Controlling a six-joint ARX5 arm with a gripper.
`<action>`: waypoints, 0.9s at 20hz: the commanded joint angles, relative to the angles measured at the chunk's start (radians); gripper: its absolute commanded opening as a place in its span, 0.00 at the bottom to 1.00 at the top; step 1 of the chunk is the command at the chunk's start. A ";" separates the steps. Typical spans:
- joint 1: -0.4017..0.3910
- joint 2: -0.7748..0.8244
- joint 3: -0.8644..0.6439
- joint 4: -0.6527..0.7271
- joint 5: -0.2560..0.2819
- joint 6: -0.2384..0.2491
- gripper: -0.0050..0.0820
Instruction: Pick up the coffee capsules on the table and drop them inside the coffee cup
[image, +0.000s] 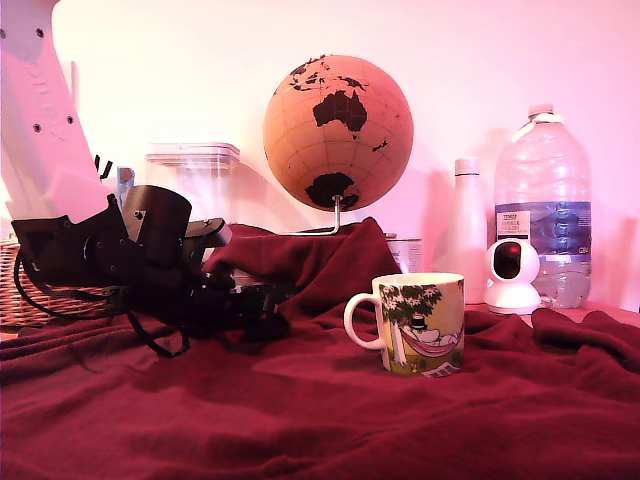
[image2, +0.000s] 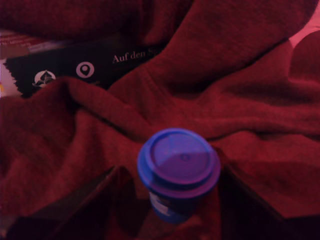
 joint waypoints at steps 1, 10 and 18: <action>-0.003 0.018 0.004 0.003 0.001 0.010 0.72; -0.002 0.018 0.008 0.008 0.001 0.025 0.36; -0.002 0.012 0.008 0.060 0.004 0.024 0.22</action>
